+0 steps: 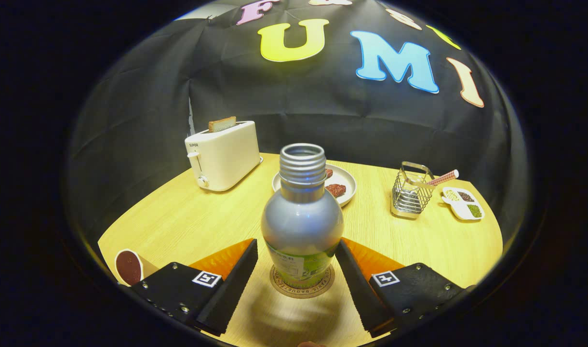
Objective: Take the bottle from table, then pour the juice into the cup, finally place the bottle on the coaster
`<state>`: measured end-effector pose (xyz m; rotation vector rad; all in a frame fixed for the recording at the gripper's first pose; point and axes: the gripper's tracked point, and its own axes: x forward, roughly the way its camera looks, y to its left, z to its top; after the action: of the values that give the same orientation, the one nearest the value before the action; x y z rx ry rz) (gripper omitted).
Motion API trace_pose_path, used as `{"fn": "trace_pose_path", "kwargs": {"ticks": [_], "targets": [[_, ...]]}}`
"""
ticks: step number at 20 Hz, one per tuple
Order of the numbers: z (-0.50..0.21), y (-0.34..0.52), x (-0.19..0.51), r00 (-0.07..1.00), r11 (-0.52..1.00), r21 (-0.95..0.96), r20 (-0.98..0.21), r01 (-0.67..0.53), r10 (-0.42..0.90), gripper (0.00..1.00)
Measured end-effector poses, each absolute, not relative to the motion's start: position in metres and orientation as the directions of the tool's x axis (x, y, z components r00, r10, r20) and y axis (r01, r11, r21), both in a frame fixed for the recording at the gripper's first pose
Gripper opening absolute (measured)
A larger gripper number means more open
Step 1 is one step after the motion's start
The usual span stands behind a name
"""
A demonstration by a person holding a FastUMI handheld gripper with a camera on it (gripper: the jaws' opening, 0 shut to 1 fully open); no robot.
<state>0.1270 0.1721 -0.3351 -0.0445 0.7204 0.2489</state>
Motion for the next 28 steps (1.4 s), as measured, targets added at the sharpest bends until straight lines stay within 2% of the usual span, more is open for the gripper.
{"fn": "trace_pose_path", "kwargs": {"ticks": [3, 8, 16, 28], "targets": [[-0.307, 0.173, 0.115, 0.742, 0.967, 0.033, -0.635, -0.251, 0.214, 0.98], [-0.225, 0.169, 0.094, 0.817, 0.968, 0.019, -0.532, -0.249, 0.221, 0.98], [-0.112, 0.119, 0.061, 0.907, 0.977, -0.016, -0.375, -0.212, 0.191, 0.98], [-0.040, 0.055, 0.013, 0.980, 0.998, -0.010, -0.189, -0.063, 0.060, 0.97]]}}
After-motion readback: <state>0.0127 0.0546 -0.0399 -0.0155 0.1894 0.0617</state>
